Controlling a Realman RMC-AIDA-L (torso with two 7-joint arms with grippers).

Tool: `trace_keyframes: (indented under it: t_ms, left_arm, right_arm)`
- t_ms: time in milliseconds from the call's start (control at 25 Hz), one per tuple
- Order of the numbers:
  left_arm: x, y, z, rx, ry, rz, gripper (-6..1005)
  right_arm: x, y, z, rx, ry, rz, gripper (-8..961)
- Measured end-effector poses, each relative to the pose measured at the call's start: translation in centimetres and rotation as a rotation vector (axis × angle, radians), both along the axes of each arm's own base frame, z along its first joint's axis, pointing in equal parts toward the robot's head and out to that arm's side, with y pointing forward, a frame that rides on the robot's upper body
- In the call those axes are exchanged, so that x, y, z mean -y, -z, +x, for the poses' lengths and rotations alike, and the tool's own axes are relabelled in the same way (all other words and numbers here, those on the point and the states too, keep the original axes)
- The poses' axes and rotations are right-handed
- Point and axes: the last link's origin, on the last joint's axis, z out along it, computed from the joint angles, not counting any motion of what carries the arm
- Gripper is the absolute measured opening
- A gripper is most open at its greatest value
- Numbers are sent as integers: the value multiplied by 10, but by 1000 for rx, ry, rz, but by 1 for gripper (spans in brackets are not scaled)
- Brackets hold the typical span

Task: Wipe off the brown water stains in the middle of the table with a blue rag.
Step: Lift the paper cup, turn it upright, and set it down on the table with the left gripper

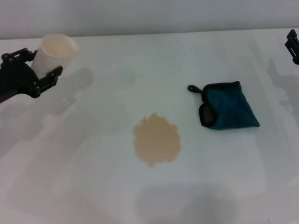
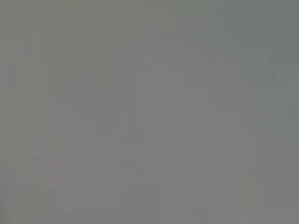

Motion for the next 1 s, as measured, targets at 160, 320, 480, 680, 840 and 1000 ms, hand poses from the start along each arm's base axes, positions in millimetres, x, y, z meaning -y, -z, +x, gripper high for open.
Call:
trace_keyframes:
  t_ms: [160,320,480,680,840,1000]
  left_arm:
    - [16,16,-20,162,-69,98,578]
    - [30,24,-34,287,-149,190,570]
    - [40,31,-47,391,-265,259,561]
    - [44,40,-57,431,-367,269,555]
    - [46,45,-64,414,-422,261,554]
    - [48,49,-67,405,-453,255,553]
  right_arm:
    - [-1,-2,1,9,1,-2,827]
    - [-1,-1,1,12,4,-7,826]
    - [-2,-2,1,14,3,-8,826]
    - [-4,-2,1,18,3,-11,826]
    - [-6,-1,0,19,8,-18,826]
    - [-6,0,0,16,9,-21,826]
